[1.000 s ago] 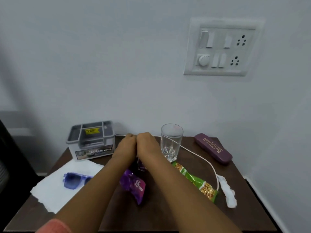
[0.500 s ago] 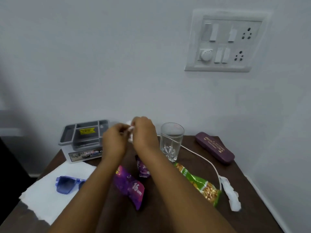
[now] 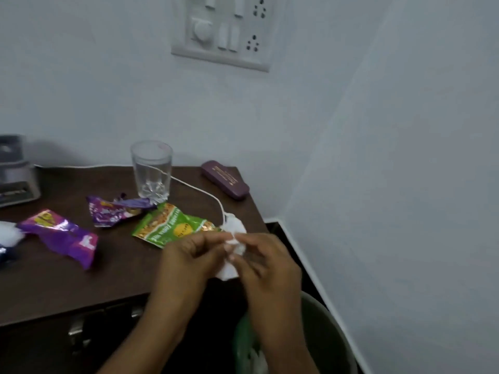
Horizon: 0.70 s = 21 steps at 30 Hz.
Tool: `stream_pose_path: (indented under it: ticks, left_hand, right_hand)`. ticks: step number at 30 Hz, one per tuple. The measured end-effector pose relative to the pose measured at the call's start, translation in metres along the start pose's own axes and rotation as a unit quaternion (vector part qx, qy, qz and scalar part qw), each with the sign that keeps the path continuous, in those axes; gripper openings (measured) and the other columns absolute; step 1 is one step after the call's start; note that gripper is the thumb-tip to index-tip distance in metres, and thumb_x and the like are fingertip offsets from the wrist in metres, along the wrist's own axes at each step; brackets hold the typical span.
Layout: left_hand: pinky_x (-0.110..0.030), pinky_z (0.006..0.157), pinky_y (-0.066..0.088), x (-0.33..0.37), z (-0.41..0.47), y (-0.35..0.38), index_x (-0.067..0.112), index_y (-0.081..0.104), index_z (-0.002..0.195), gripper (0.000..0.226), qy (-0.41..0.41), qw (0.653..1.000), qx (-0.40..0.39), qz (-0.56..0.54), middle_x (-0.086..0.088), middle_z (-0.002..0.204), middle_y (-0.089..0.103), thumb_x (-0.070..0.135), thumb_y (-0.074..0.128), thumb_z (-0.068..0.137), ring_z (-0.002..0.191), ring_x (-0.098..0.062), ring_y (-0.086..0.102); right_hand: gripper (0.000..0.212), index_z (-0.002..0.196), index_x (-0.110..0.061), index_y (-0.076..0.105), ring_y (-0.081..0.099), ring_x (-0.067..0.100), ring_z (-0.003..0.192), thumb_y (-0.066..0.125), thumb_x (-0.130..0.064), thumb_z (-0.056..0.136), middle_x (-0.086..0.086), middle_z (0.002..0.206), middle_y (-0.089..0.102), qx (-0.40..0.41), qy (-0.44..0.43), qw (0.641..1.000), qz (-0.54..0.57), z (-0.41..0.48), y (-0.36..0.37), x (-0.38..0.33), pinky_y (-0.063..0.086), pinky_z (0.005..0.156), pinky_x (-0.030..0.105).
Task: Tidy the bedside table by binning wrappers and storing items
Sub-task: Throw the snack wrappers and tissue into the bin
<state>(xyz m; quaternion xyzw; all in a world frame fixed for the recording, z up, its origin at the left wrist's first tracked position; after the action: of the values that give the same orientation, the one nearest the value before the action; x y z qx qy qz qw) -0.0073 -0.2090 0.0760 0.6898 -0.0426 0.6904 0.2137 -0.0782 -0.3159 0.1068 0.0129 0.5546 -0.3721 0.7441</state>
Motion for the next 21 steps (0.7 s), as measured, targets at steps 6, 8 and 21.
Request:
stream_pose_path:
  ticks: [6,8,21]
  left_hand:
    - [-0.023,0.089,0.051,-0.087,-0.053,0.115,0.039,0.070,0.089,0.035,-0.058,0.971,-0.188,0.137,0.022,0.091,0.072,0.005,0.061,0.087,0.091,0.004,0.065]
    - [-0.015,0.096,0.043,-0.118,-0.074,0.139,0.032,0.067,0.106,0.033,-0.054,0.947,-0.241,0.203,0.015,0.107,0.070,0.005,0.053,0.092,0.105,-0.002,0.061]
    - [-0.026,0.117,0.010,-0.110,-0.036,0.094,0.022,0.022,0.148,0.060,0.018,0.881,-0.146,0.449,0.003,0.156,0.019,0.006,0.044,0.095,0.144,-0.013,0.015]
  right_hand:
    - [0.039,0.073,-0.042,0.054,0.061,0.003,0.072,0.074,-0.008,0.077,-0.011,0.081,0.064,0.111,0.134,0.973,-0.153,-0.064,-0.105,0.089,0.043,0.064,0.004]
    - [0.034,0.067,-0.043,0.049,0.057,-0.001,0.068,0.070,-0.020,0.081,-0.013,0.075,0.059,0.098,0.184,0.957,-0.202,-0.085,-0.112,0.121,0.041,0.061,0.006]
    - [0.028,0.107,-0.013,0.066,0.063,0.012,0.094,0.069,-0.005,0.081,0.002,0.108,0.064,0.054,0.198,0.964,-0.168,-0.076,-0.073,0.158,0.053,0.085,0.025]
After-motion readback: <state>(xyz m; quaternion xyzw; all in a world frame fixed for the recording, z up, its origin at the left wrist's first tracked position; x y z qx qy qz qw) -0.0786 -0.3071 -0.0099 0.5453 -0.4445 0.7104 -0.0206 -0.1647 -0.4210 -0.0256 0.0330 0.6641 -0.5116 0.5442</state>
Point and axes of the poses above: each hand's wrist, its own z-axis towards the middle knuckle, its own y-axis out of the palm, x = y × z, the point moved 10 cm from there along z, towards the middle knuckle
